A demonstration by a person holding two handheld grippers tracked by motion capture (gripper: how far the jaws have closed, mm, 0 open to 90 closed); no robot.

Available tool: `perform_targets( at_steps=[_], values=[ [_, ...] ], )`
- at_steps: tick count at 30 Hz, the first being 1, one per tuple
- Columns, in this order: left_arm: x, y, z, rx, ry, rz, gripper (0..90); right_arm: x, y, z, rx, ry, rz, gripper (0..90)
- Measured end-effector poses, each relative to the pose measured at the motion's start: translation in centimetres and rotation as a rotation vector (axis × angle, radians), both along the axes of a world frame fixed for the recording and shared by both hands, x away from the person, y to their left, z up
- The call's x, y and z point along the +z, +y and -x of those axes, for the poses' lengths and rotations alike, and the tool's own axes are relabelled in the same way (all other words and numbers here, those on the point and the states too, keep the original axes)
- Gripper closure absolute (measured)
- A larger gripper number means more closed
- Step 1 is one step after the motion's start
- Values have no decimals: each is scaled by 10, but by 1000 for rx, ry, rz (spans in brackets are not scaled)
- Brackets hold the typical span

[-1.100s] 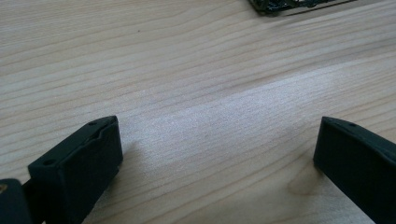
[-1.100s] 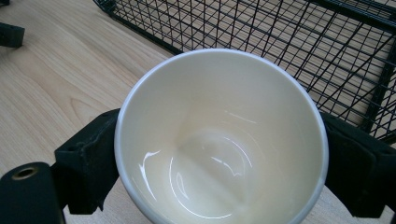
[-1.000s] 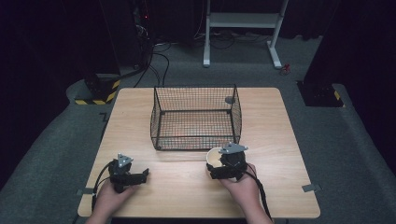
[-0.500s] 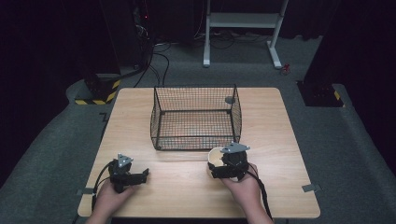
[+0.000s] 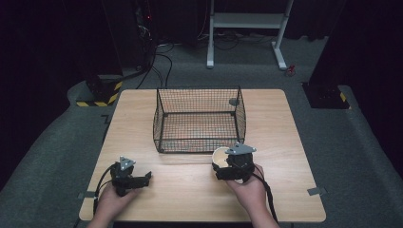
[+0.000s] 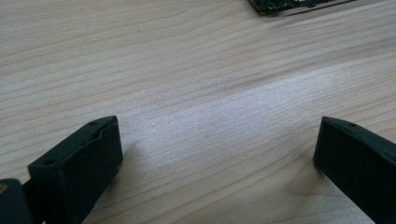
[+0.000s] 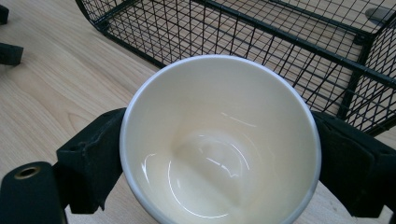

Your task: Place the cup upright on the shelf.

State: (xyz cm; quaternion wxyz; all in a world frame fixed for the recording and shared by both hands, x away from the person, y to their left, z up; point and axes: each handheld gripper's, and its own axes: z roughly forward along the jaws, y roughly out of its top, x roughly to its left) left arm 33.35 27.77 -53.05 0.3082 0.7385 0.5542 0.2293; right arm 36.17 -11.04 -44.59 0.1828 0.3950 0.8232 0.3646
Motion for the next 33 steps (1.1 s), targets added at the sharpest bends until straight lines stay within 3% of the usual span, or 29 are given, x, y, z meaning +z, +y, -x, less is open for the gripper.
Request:
perform_targets(
  at_steps=[11,33],
  values=[
    [0,0,0,0,0,0,15,15,0,1,0,-34,-10,100],
    [0,0,0,-1,0,0,15,62,3,-3,-2,-132,-56,100]
  ],
)
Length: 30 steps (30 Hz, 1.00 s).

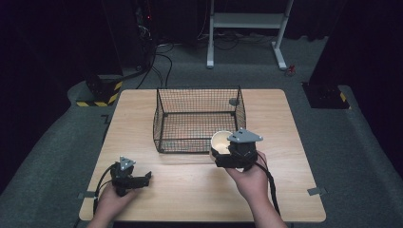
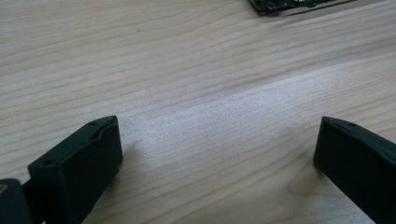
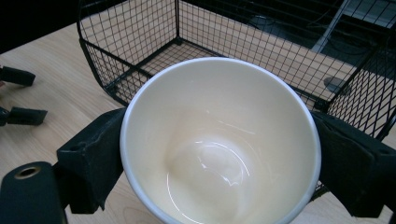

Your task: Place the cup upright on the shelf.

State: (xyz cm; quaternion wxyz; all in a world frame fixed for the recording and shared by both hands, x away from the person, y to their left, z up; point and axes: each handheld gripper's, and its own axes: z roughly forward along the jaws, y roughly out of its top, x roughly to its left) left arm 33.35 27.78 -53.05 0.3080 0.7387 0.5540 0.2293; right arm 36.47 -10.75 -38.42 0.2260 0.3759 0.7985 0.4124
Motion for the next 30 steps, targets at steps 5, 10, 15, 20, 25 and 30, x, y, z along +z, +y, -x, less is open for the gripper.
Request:
perform_targets(
  at_steps=[5,10,15,20,25,30],
  values=[
    [0,0,0,0,0,0,14,8,3,-5,1,-9,-4,100],
    [0,0,0,0,0,0,15,16,6,-12,6,-16,-2,100],
    [0,0,0,0,0,0,14,24,11,-18,16,-25,2,100],
    [0,0,0,0,0,0,15,29,15,-24,17,-27,0,100],
    [0,0,0,0,0,0,15,32,18,-33,16,-14,-5,100],
    [0,0,0,-1,3,-1,15,32,21,-42,12,2,-10,100]
  ],
)
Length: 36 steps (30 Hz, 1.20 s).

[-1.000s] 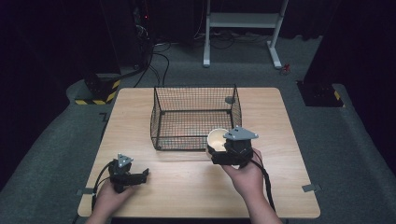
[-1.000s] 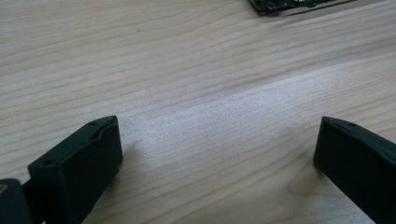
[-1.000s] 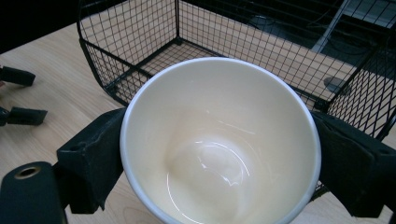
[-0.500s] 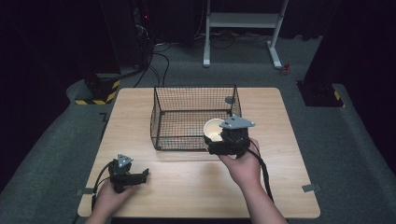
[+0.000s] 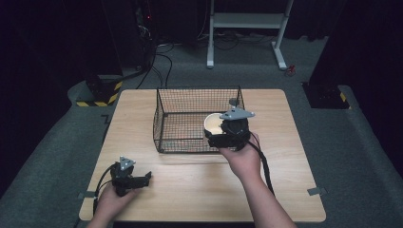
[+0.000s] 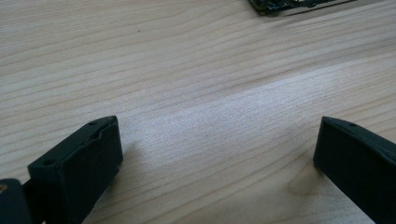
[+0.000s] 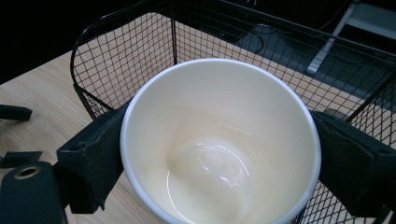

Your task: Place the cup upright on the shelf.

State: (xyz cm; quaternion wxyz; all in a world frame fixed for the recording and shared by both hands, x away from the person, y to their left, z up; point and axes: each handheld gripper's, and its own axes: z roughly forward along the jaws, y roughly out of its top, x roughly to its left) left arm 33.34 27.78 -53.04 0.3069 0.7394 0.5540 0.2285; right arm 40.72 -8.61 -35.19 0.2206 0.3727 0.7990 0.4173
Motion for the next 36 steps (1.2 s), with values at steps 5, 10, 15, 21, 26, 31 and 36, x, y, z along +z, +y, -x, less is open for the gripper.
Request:
perform_targets(
  at_steps=[5,10,15,21,26,31,36],
  values=[
    [0,0,0,0,-1,0,14,2,6,-11,3,7,12,100],
    [0,0,0,0,-1,0,15,4,12,-20,-4,9,11,100],
    [0,0,0,-1,-1,-1,15,6,17,-26,-11,9,16,100],
    [0,0,0,1,-2,1,15,6,21,-34,-19,13,18,100],
    [0,0,0,1,-2,0,15,5,24,-40,-24,15,29,100],
    [0,0,0,0,0,-1,15,4,28,-45,-26,25,29,100],
    [0,0,0,0,-2,0,14,1,35,-54,-28,37,41,100]
  ],
)
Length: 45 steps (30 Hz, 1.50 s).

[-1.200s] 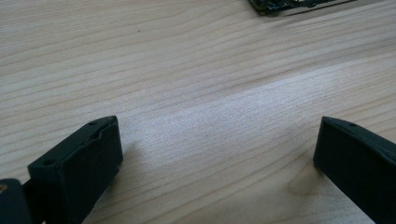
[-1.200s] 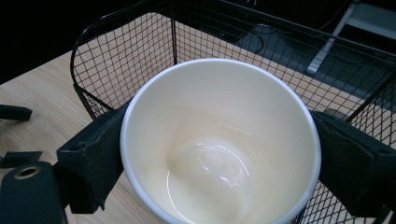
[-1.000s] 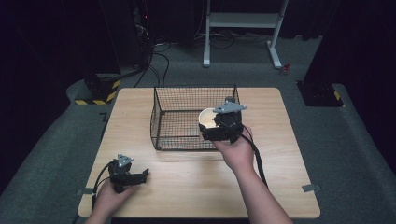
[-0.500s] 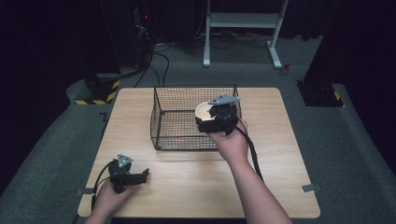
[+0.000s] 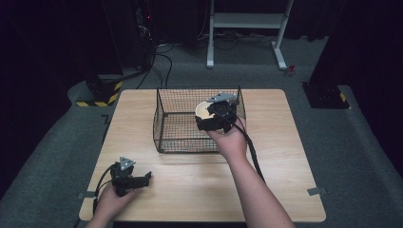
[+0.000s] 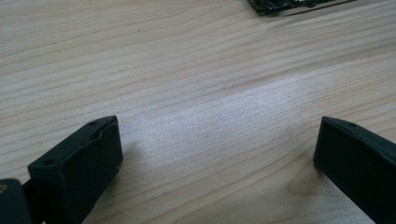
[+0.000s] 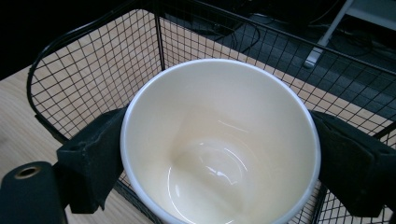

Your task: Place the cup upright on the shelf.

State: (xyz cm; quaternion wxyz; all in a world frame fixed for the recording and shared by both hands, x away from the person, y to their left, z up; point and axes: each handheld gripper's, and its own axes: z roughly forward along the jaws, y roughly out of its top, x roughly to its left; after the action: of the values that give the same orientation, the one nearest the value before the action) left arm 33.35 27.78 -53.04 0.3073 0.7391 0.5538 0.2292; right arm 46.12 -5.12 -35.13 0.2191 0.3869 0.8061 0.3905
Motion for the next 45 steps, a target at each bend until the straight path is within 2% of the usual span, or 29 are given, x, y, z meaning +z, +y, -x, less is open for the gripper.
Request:
perform_targets(
  at_steps=[6,7,18,24,25,30,40,45],
  values=[
    [0,0,0,-1,1,-1,15,-7,6,-9,-6,13,1,100],
    [0,0,0,-1,2,-1,14,-11,9,-14,-14,21,15,100],
    [0,0,0,0,0,1,14,-22,24,-48,-41,69,70,100],
    [0,0,0,-2,-1,-3,14,-27,29,-61,-54,92,75,100],
    [0,0,0,-2,-2,-3,14,-32,30,-67,-67,109,73,100],
    [0,0,0,-2,-1,-3,14,-44,31,-78,-78,135,85,101],
    [0,0,0,-3,1,-6,13,-58,36,-93,-97,166,143,101],
    [0,1,0,-5,-1,-11,13,-64,39,-95,-98,190,164,101]
  ],
)
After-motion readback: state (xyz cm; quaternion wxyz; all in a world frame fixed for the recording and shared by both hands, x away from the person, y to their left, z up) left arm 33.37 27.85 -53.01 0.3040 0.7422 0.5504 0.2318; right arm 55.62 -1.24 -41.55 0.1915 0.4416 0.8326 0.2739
